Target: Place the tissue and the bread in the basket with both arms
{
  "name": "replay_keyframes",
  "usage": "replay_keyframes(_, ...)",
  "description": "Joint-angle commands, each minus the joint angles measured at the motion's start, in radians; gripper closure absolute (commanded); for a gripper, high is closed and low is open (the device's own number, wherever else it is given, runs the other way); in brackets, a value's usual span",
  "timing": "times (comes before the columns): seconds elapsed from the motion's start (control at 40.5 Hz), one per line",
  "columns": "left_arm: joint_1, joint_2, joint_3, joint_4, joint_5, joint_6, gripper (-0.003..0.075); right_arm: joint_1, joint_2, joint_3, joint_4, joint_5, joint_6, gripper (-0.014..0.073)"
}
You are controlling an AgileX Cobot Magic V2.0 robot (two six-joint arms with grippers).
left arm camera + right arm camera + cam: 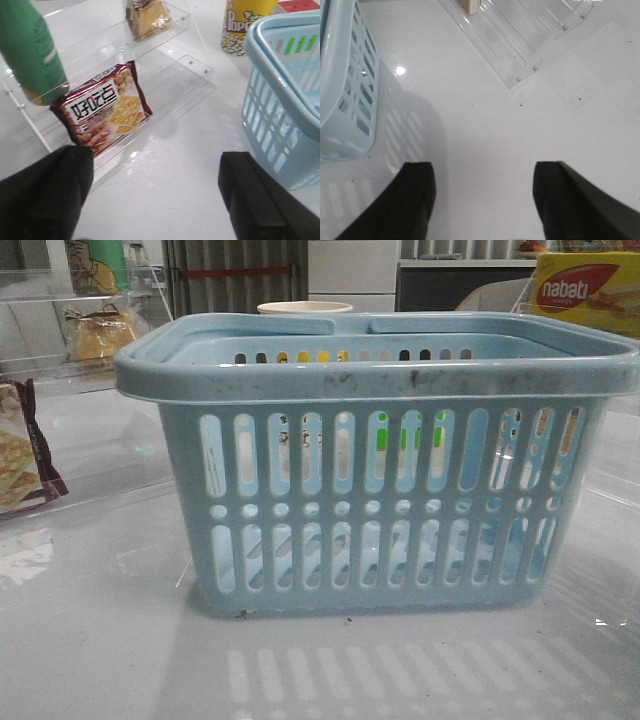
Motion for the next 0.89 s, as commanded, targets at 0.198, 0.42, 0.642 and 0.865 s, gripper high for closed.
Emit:
replay_keyframes(0.198, -0.208, 0.008, -0.028, -0.015, -0.116, -0.009, 0.0142, -0.102, 0.317, -0.250, -0.016, -0.128, 0.000, 0.0054)
replay_keyframes(0.42, -0.242, 0.008, -0.028, -0.015, -0.116, -0.009, 0.0142, -0.105, 0.562, -0.457, 0.000, -0.177, 0.000, 0.0054)
replay_keyframes(0.642, -0.242, 0.008, -0.028, -0.015, -0.116, -0.009, 0.0142, -0.105, 0.753, -0.594, 0.000, -0.245, 0.000, 0.0054)
replay_keyframes(0.865, -0.242, 0.008, -0.028, -0.015, -0.116, -0.009, 0.0142, -0.105, 0.873, -0.641, -0.047, -0.377, 0.000, 0.0054)
